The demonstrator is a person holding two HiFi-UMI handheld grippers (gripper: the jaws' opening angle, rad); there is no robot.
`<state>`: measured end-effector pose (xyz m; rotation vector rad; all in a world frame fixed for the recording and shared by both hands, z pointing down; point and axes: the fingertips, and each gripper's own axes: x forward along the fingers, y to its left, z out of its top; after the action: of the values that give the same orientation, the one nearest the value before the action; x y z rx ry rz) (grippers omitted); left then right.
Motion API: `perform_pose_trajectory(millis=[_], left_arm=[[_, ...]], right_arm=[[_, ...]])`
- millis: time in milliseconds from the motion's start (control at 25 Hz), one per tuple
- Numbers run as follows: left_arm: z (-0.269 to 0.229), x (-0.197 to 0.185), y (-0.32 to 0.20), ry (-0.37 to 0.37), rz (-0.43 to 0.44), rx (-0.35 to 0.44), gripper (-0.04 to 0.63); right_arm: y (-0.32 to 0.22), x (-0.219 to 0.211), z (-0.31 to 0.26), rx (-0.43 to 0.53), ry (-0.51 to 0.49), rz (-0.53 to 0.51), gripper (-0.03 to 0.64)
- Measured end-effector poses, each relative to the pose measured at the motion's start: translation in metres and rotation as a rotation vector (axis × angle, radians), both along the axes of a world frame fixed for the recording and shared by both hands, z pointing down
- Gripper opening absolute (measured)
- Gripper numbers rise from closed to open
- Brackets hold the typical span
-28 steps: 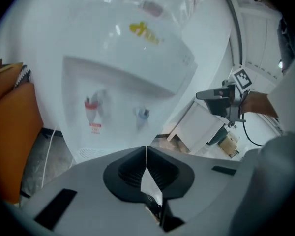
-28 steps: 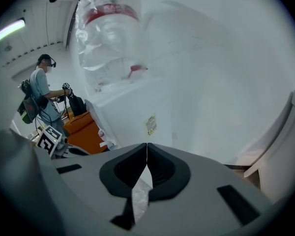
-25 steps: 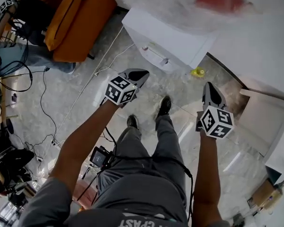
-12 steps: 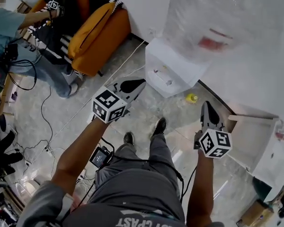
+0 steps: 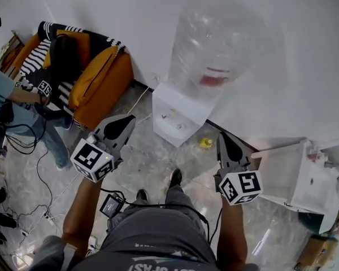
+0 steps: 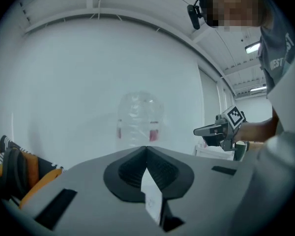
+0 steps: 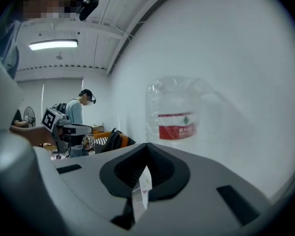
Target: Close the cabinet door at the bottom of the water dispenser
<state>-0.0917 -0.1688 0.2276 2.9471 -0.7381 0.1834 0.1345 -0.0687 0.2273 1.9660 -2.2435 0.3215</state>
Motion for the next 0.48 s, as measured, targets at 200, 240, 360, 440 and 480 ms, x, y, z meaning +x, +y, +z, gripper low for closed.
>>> perform_pose_trajectory(millis=[200, 240, 360, 440, 480], left_arm=[[-0.056, -0.02, 0.013, 0.032, -0.029, 0.104, 0.015], [-0.063, -0.019, 0.013, 0.035, -0.032, 0.118, 0.015], [-0.077, -0.013, 0.015, 0.037, -0.036, 0.169, 0.015], [-0.085, -0.015, 0.022, 0.048, -0.042, 0.189, 0.015], [-0.091, -0.018, 0.026, 0.055, -0.045, 0.191, 0.015]], right_arm=[[0.006, -0.016, -0.044, 0.082, 0.05, -0.05, 0.021], [0.004, -0.015, -0.049, 0.093, 0.049, -0.054, 0.021], [-0.001, -0.006, -0.055, 0.125, 0.046, -0.064, 0.021], [0.003, -0.005, -0.062, 0.144, 0.054, -0.069, 0.021], [0.007, -0.007, -0.07, 0.151, 0.058, -0.07, 0.021]])
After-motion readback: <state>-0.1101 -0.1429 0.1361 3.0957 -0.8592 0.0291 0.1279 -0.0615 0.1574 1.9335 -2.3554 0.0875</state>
